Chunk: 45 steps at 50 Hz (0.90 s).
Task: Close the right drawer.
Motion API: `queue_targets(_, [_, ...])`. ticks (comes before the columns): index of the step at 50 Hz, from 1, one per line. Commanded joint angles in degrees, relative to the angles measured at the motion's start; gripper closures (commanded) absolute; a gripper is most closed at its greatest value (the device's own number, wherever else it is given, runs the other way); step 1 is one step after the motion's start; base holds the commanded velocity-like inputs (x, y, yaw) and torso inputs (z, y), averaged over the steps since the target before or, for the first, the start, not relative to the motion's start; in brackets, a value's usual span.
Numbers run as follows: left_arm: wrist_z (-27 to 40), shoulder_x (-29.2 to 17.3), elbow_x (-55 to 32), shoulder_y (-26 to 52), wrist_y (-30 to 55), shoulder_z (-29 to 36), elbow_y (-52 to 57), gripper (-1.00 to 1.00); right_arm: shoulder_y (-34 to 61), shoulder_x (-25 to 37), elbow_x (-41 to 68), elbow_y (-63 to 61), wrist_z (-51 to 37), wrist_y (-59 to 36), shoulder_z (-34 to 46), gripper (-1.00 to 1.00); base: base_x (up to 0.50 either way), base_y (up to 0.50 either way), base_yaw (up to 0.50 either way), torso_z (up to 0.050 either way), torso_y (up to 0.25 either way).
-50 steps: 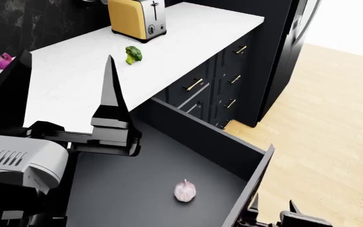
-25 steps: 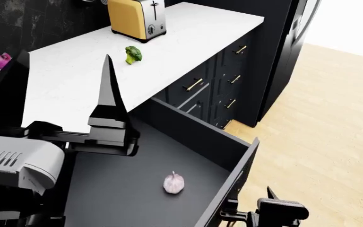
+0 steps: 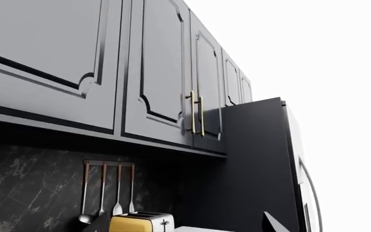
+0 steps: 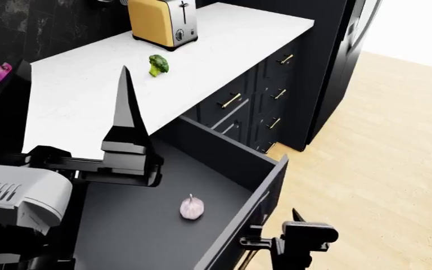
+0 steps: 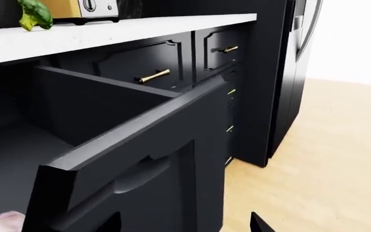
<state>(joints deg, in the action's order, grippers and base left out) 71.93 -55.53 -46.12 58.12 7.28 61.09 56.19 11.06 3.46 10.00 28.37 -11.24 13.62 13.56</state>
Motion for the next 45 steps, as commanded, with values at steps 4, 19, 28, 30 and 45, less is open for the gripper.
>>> queue_targets(4, [-0.09,-0.34,0.18,-0.15,-0.43,0.10,-0.05,-1.00,5.82,-2.86,1.63,7.49,2.44,3.38,7.48,-1.00,0.00,0.00,0.00,0.000,0.000])
queue_targets(19, [-0.13,-0.74,0.46,-0.48,-1.19,0.11,-0.22,-1.00,12.90,-3.23,9.46,16.79,0.48,8.20,19.34,-1.00,0.00,0.00,0.00,0.000,0.000])
queue_targets(28, [-0.19,-1.24,0.44,-0.65,-1.68,-0.04,-0.27,-1.00,17.15,-3.36,16.58,21.48,-1.51,11.11,29.64,-1.00,0.00,0.00,0.00,0.000,0.001])
queue_targets(30, [-0.16,-1.39,0.33,-0.59,-1.69,-0.10,-0.22,-1.00,18.48,-3.37,19.37,22.98,-2.27,12.20,33.51,-1.00,0.00,0.00,0.00,0.000,0.000])
queue_targets(45, [-0.27,-1.62,1.00,-1.23,-2.24,0.16,-0.35,-1.00,27.88,-3.44,41.93,26.74,-7.45,18.23,63.39,-1.00,0.00,0.00,0.00,0.000,0.000])
